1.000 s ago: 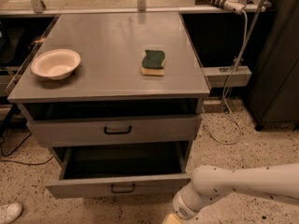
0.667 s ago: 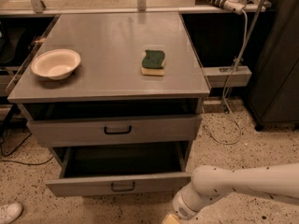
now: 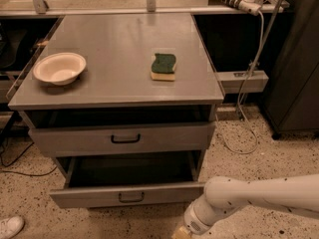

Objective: Close middle drawer

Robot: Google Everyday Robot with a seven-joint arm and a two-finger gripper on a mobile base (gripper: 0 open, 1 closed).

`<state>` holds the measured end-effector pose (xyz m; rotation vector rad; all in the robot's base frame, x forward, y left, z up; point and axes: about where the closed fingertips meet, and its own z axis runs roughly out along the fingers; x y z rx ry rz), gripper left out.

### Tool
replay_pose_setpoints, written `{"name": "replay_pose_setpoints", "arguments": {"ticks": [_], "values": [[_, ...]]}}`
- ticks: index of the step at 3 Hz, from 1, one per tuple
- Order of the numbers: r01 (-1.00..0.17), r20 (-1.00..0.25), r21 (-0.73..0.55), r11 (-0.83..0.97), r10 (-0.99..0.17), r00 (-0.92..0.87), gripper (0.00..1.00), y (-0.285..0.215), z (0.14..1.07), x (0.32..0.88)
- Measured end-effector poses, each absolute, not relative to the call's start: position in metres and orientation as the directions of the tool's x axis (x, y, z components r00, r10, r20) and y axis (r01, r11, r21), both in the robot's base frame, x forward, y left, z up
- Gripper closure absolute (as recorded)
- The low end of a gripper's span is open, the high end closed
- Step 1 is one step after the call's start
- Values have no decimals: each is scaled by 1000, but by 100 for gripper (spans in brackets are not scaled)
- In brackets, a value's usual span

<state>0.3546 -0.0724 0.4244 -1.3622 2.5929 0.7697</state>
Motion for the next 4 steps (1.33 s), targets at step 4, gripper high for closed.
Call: {"name": "replay_pose_setpoints", "arguments": {"ticks": [4], "values": [[-809, -321, 341, 479, -749, -579, 100, -56, 409, 401]]}}
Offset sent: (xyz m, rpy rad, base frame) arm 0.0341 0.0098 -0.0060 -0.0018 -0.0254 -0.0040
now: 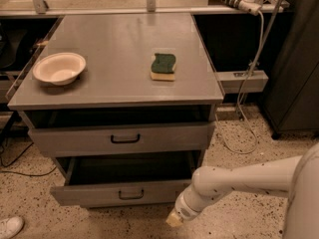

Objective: Close middle drawer

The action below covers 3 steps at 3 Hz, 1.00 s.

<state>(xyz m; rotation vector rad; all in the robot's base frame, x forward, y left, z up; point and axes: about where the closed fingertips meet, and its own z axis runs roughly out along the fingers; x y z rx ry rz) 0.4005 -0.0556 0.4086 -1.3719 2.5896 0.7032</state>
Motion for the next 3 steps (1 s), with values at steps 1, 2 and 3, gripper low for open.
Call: {"name": "replay_pose_setpoints", "arguments": {"ticks": [1, 2, 3], "values": [[-818, -317, 322, 477, -760, -568, 100, -50, 411, 415], [-834, -320, 279, 476, -773, -548, 100, -43, 419, 433], [-854, -321, 230, 466, -793, -519, 100, -33, 427, 451]]}}
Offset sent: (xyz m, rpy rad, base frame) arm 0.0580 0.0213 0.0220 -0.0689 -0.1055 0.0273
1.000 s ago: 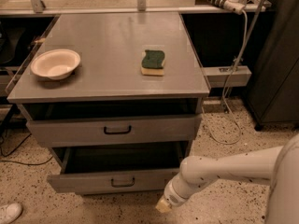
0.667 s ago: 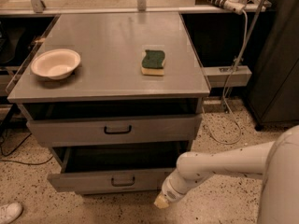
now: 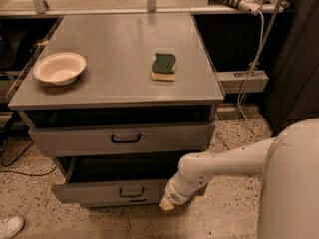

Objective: Close middle drawer

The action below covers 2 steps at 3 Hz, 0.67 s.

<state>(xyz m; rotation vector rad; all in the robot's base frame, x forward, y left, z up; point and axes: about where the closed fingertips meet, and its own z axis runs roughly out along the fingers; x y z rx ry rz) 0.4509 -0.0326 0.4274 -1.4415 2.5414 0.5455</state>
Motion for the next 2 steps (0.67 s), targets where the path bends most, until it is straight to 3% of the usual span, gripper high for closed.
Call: {"name": "replay_pose_setpoints", "arguments": {"ticks": [2], "values": [[-886, -321, 168, 432, -826, -464, 100, -9, 435, 481]]}}
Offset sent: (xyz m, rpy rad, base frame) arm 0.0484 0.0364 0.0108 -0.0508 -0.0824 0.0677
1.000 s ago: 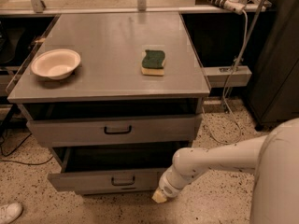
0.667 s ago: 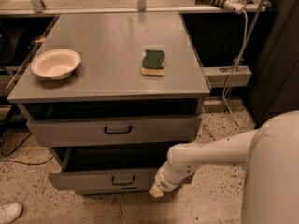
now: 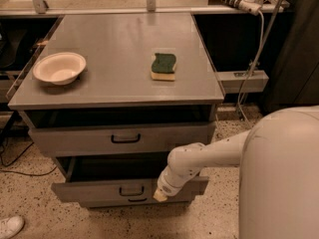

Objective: Close middle drawer

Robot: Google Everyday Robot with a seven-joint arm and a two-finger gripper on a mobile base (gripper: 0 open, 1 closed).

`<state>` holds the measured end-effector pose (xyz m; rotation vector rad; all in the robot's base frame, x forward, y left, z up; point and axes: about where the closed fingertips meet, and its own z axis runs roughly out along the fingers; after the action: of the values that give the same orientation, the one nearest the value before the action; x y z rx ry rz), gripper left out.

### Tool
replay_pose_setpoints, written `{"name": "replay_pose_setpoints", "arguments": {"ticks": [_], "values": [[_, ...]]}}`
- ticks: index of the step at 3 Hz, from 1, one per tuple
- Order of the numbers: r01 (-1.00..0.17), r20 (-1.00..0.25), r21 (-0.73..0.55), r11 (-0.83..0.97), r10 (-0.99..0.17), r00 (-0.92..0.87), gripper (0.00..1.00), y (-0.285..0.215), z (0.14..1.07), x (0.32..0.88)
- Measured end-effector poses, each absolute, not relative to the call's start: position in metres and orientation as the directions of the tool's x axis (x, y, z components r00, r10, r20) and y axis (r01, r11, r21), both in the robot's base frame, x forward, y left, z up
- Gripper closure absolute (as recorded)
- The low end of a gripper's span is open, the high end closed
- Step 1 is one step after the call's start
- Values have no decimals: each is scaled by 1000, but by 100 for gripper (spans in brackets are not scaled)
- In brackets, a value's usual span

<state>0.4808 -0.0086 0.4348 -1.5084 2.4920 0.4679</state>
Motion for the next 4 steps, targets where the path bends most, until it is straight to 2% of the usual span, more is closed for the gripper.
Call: {"name": "replay_pose_setpoints", "arguments": {"ticks": [1, 4], "values": [[-896, -334, 149, 419, -831, -445, 82, 2, 436, 492], [-896, -334, 149, 419, -831, -444, 12, 2, 436, 492]]}}
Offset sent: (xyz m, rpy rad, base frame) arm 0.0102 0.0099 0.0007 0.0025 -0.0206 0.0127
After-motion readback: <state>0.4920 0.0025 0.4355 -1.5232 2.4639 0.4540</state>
